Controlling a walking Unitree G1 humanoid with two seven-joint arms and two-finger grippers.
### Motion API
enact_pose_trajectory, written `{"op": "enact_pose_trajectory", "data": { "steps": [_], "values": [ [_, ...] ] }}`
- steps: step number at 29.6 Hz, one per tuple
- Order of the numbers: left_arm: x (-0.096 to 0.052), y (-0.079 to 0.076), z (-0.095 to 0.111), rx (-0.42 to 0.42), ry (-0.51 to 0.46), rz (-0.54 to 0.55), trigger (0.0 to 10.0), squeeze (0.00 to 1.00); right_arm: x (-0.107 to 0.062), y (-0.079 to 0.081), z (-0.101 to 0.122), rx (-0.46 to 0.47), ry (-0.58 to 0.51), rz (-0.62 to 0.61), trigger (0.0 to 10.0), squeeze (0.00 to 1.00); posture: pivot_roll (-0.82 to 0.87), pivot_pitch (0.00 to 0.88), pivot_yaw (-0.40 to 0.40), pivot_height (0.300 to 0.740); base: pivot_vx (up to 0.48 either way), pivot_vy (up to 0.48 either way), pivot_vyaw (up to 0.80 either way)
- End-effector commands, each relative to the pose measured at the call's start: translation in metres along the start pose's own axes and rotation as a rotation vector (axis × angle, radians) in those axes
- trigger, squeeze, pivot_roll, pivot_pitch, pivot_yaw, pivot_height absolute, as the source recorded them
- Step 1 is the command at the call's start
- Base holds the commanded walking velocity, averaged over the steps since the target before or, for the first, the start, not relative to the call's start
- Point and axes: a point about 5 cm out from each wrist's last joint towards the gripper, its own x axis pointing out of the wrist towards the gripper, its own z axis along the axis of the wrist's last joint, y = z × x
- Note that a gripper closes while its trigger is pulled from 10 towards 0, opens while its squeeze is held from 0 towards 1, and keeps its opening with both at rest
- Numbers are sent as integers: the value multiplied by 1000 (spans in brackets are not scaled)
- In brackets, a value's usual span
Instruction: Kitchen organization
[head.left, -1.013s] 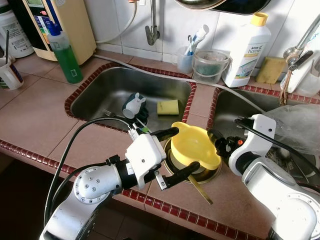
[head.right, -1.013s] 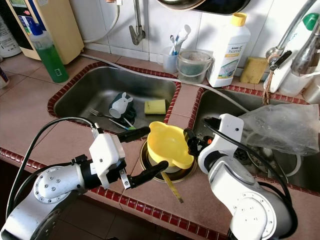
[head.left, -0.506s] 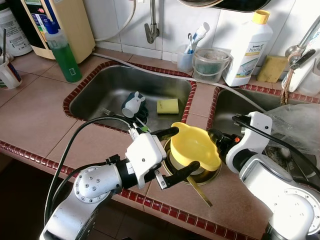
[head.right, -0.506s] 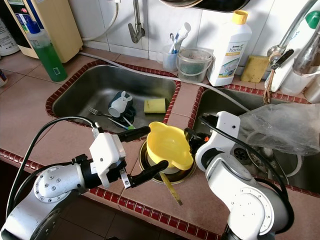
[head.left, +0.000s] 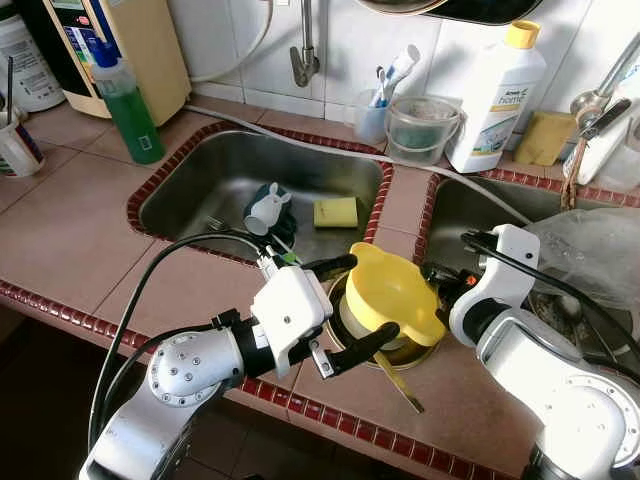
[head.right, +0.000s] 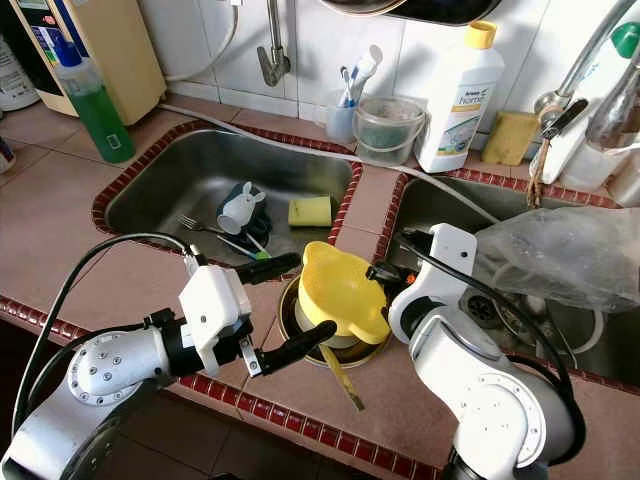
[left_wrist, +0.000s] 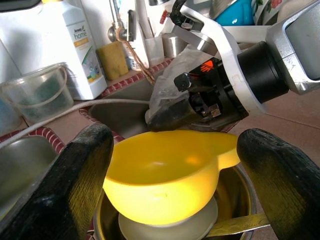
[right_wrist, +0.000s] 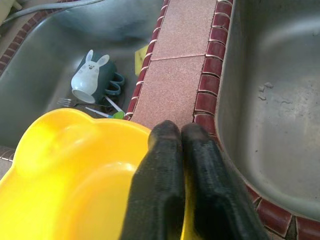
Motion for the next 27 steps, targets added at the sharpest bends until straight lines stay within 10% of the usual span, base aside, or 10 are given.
{"op": "enact_pose_trajectory", "data": {
  "steps": [1,27],
  "values": [
    [1,-1,5,27,-14,-10,10000,0,1,9,-5,51,14,44,0,0,-181,101,5,711,0,0,0],
    [4,1,6,46,-21,-26,10000,0,-11,24,18,47,-150,163,0,0,-182,76,12,711,0,0,0]
  ]
}}
